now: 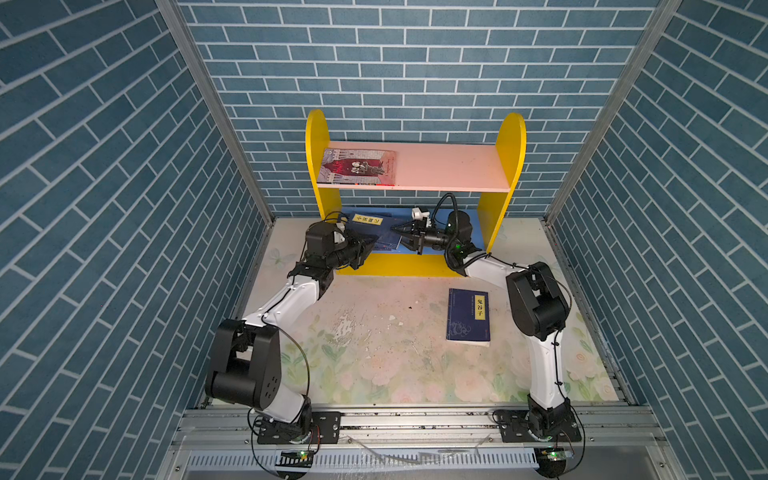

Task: Stacking books/files
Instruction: Pass the book.

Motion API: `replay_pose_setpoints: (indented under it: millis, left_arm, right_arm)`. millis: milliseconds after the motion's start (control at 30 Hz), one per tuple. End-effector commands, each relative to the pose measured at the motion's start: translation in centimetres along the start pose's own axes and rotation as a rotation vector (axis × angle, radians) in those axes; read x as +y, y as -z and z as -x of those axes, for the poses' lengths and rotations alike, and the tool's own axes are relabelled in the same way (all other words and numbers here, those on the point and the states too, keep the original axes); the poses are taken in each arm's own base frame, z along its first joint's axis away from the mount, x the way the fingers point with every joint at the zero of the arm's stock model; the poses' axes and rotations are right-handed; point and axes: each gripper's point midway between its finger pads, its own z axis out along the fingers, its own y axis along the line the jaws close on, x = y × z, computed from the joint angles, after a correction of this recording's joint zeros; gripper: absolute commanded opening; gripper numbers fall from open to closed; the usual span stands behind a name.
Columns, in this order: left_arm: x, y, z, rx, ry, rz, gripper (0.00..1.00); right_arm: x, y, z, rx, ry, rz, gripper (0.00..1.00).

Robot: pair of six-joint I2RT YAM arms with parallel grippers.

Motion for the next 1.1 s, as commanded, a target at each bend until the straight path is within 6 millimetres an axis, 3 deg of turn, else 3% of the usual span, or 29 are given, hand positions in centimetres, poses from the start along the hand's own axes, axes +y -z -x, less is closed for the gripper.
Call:
replay_pose_setpoints:
  millis: [0,33,100,233,567,633,767,900,967,1067]
  left_arm:
    - [-0.5,-0.3,0.8,-0.015,0.002,-0.003,0.03]
    - [-0.7,-0.2,1.0,-0.02,0.0,-0.007,0.02]
    - [-1.1,-0.2,1.4,-0.029,-0.006,-0.02,0.02]
    - [-2.1,-0.4,1.8,-0.043,-0.01,-0.047,0.02]
    - [-1.4,-0.4,1.8,-0.042,0.002,-0.033,0.06]
    - [-1.3,-0.3,1.7,-0.04,0.003,-0.026,0.06]
    - [-0.9,-0.1,1.5,-0.038,0.01,-0.012,0.09]
    - [-0.2,0.6,1.4,-0.037,0.014,0.013,0.3]
    - [0.2,1.4,1.4,-0.04,0.02,0.033,0.47]
    - [0.6,2.8,1.7,-0.049,0.024,0.064,0.55]
  right_arm:
    - [1.2,-0.4,-0.5,0.016,0.061,0.027,0.44]
    - [1.1,-0.3,-0.4,0.006,0.058,0.025,0.52]
    - [1.1,0.0,-0.6,-0.006,0.059,0.022,0.57]
    - [1.1,-0.1,-1.4,-0.005,0.064,-0.006,0.55]
    - [0.7,-0.5,-2.3,-0.001,0.089,-0.063,0.3]
    - [0.8,-0.5,-2.1,-0.003,0.095,-0.062,0.2]
    - [0.6,-0.8,-1.8,0.002,0.109,-0.071,0.08]
    - [-0.3,-0.4,-1.4,0.017,0.135,-0.124,0.06]
    - [-0.5,-0.1,-1.3,0.03,0.153,-0.15,0.06]
    - [-0.9,0.4,-1.1,0.051,0.171,-0.194,0.07]
